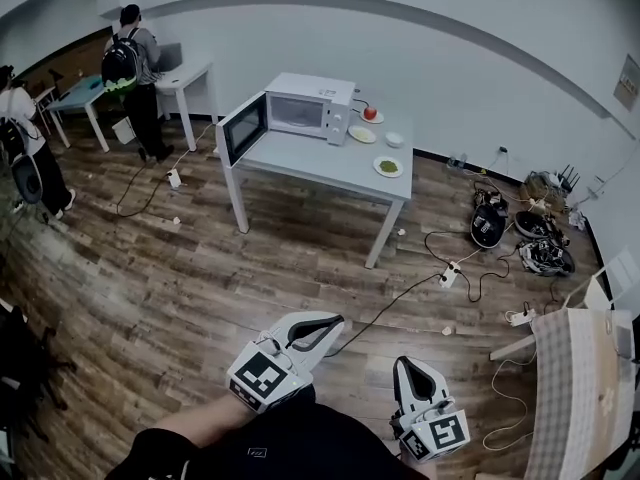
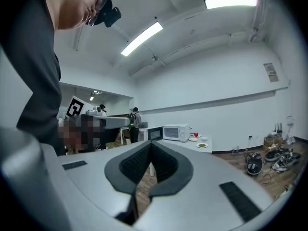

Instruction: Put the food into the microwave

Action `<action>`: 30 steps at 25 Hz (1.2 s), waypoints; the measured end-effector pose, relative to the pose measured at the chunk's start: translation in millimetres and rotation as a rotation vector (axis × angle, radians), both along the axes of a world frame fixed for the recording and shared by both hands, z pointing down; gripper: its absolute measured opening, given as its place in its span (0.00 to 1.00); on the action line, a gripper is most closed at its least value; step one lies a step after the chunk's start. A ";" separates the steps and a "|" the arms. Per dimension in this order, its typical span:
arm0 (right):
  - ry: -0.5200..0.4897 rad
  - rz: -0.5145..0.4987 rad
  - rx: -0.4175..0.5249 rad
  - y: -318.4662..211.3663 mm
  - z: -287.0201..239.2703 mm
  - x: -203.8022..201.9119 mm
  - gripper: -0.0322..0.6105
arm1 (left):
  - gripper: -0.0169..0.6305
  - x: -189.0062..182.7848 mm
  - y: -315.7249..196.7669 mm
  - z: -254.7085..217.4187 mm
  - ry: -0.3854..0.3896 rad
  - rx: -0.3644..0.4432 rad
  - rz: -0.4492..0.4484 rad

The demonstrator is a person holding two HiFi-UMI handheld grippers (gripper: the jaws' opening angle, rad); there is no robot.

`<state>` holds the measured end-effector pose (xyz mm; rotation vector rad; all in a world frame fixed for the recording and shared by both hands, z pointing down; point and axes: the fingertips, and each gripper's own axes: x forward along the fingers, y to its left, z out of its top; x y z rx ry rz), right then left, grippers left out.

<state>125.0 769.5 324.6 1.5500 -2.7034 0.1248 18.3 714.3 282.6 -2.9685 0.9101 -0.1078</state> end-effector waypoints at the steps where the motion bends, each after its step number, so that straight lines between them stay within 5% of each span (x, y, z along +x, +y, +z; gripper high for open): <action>1: -0.020 0.001 -0.001 1.1 1.4 0.2 0.07 | 0.04 -2.2 0.3 -2.5 0.004 0.007 -0.011; 15: -0.113 0.005 -0.124 -39.0 35.3 14.5 0.07 | 0.04 -19.6 -62.8 18.8 0.021 -0.039 -0.086; 30: -0.039 -0.042 -0.113 -286.3 25.3 5.6 0.07 | 0.04 -1.8 -296.3 27.0 -0.001 -0.041 -0.025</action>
